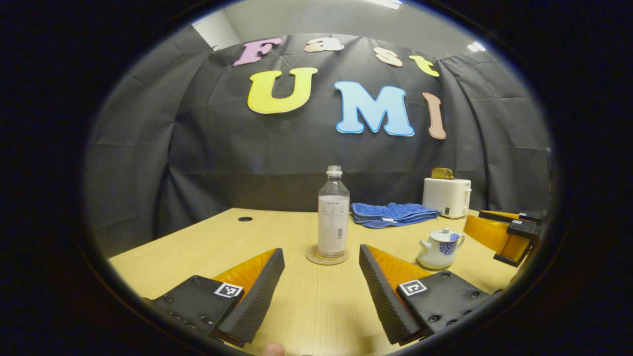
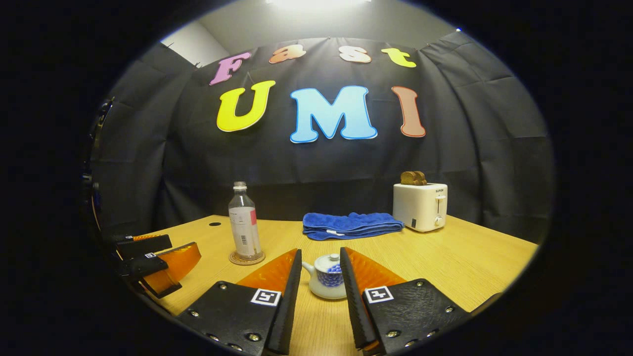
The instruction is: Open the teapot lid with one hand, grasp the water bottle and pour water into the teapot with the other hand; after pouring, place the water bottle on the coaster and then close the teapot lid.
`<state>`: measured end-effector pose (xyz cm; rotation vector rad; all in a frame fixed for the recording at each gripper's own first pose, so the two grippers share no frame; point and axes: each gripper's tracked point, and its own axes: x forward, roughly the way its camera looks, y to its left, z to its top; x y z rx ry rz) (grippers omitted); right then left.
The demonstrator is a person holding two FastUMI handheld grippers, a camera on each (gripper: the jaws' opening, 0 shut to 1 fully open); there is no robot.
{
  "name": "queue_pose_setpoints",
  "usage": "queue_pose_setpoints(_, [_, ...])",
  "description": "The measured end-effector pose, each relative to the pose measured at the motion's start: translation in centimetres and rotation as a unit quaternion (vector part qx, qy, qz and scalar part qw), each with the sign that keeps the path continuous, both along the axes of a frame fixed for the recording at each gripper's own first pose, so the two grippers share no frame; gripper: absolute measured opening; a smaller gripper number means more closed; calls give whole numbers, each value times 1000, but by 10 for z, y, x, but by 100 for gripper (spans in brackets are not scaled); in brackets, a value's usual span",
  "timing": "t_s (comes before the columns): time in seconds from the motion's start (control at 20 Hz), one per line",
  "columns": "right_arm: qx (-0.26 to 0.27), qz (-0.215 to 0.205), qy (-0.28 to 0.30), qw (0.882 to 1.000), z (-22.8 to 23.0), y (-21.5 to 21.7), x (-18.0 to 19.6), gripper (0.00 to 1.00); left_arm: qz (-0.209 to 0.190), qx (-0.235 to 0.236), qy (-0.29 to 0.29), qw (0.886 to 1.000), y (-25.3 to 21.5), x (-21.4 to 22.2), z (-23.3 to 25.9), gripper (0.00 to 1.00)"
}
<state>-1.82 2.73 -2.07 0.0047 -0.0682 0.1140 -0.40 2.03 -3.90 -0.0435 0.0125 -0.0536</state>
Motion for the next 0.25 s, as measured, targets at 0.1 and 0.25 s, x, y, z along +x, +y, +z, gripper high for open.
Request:
queue_pose_setpoints(0.1, [-2, -2, -3, 1000, -2, 3, -5, 47, 2, -1, -5, 1000, -2, -8, 2, 100])
queue_pose_setpoints(0.25, [5, 2, -1, 1000, -8, 9, -9, 47, 2, -3, -8, 1000, -7, -17, 2, 100])
